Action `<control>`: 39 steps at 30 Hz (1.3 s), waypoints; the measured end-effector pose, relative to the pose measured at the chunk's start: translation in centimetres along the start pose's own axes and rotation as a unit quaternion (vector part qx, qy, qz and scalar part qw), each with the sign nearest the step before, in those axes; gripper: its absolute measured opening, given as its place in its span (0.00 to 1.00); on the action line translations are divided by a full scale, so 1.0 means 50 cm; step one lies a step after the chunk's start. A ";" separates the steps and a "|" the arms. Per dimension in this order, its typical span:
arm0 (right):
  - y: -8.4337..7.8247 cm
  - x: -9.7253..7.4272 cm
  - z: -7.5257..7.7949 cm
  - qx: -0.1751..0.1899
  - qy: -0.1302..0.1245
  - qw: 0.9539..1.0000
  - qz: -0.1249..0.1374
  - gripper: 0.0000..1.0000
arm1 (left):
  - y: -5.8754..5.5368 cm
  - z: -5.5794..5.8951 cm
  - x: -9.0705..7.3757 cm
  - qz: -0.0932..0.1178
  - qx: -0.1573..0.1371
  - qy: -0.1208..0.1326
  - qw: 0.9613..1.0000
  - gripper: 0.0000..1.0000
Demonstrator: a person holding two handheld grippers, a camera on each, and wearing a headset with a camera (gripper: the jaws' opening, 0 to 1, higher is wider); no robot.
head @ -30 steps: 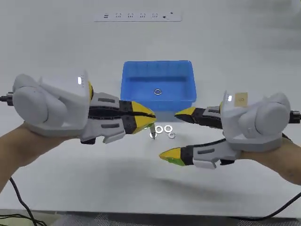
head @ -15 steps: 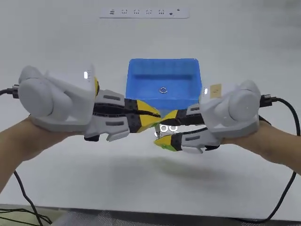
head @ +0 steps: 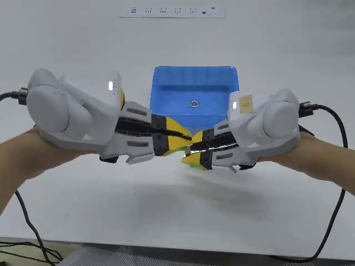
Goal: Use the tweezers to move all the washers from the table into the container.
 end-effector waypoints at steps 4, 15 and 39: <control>-0.001 0.000 -0.001 -0.014 0.005 1.000 -0.001 0.12 | -0.002 0.001 0.000 -0.004 0.001 -0.001 1.000 0.05; -0.002 0.000 -0.002 -0.047 -0.002 0.999 0.008 0.10 | -0.001 0.000 0.005 -0.018 0.006 0.006 1.000 0.06; 0.011 -0.019 -0.013 -0.051 -0.017 0.999 0.010 0.10 | 0.021 0.006 -0.031 0.028 -0.007 0.081 0.996 0.25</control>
Point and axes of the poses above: the centre of the closed fingertips' face, and the gripper's own axes: x roughly forward along the fingers, z roughly to its right, y roughly out of its top, the point moved 5 cm from there along -x, roughly backward along the fingers, and after that the axes turned 12 degrees about -y, right-handed, at the moved point
